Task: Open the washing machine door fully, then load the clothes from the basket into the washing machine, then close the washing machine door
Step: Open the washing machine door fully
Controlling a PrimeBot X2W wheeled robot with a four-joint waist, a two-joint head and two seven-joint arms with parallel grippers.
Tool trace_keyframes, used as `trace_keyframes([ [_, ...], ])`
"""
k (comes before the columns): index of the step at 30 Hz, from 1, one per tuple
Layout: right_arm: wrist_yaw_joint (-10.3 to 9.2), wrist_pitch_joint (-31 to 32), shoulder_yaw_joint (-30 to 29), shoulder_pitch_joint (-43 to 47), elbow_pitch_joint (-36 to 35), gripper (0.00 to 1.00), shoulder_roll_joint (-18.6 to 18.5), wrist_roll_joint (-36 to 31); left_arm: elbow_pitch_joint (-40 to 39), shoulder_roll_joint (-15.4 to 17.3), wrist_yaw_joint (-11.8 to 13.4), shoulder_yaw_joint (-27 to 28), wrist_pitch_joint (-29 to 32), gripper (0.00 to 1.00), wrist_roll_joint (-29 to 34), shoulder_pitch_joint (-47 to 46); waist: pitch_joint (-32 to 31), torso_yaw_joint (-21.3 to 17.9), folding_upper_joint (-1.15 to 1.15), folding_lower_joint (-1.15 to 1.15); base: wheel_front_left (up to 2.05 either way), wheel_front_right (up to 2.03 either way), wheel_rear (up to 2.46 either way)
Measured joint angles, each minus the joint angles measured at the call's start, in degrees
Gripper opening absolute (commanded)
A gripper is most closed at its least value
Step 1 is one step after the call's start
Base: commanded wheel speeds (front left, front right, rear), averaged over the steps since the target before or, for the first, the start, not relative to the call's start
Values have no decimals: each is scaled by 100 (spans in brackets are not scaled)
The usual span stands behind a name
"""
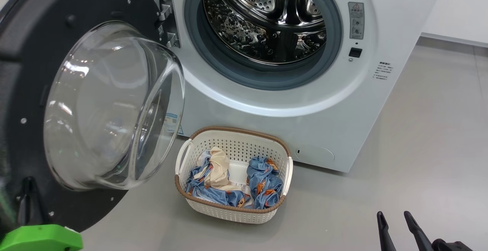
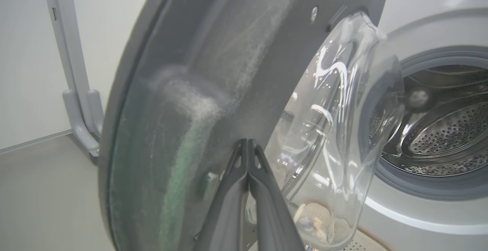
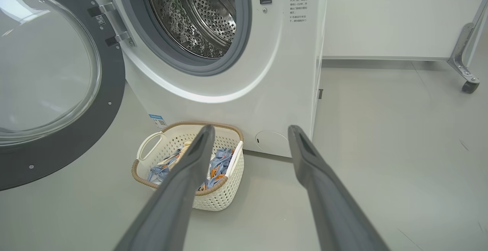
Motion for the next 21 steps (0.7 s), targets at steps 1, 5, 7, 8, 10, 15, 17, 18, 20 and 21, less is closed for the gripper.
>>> trace_keyframes([
  [1, 0, 0, 8, -1, 9, 100, -10, 0, 105, -8, 0, 99, -44, 0, 2, -68, 4, -34, 0, 0, 0, 0, 0],
  [5, 0, 0, 3, -2, 47, 100, -69, 0, 544, -49, 0, 561, -214, 0, 13, -380, 13, -195, 0, 0, 0, 0, 0],
  [7, 0, 0, 3, -3, 69, 100, -78, 0, 769, -67, 7, 804, -310, 0, 130, -530, 11, -285, 0, 0, 0, 0, 0],
  [8, 0, 0, 8, -2, 76, 100, -81, 0, 873, -68, 8, 914, -336, 0, 167, -589, 8, -331, 0, 0, 0, 0, 0],
  [10, 0, 0, 23, -3, 89, 100, -99, 0, 1092, -66, 8, 1149, -386, 0, 225, -699, 4, -425, 0, 0, 0, 0, 0],
  [15, 0, 0, 20, -4, 103, 100, -100, 2, 1599, 88, 23, 1448, -486, 0, 319, -975, -6, -654, 0, 0, 0, 0, 0],
  [17, 0, 0, 18, -4, 104, 100, -100, 3, 1796, 172, 23, 1505, -494, 0, 347, -1120, -6, -730, 0, 0, 0, 0, 0],
  [18, 0, 0, 16, -4, 104, 100, -102, 3, 1893, 226, 23, 1512, -528, 0, 380, -1185, -5, -764, 0, 0, 0, 0, 0],
  [20, 0, 0, 2, -4, 105, 100, -102, 12, 2105, 331, 23, 1514, -539, 0, 492, -1297, 5, -819, 0, 0, 0, 0, 0],
  [21, 0, 0, -19, -4, 105, 100, -104, 14, 2212, 385, 23, 1515, -543, 0, 533, -1350, 13, -839, 0, 0, 0, 0, 0],
])
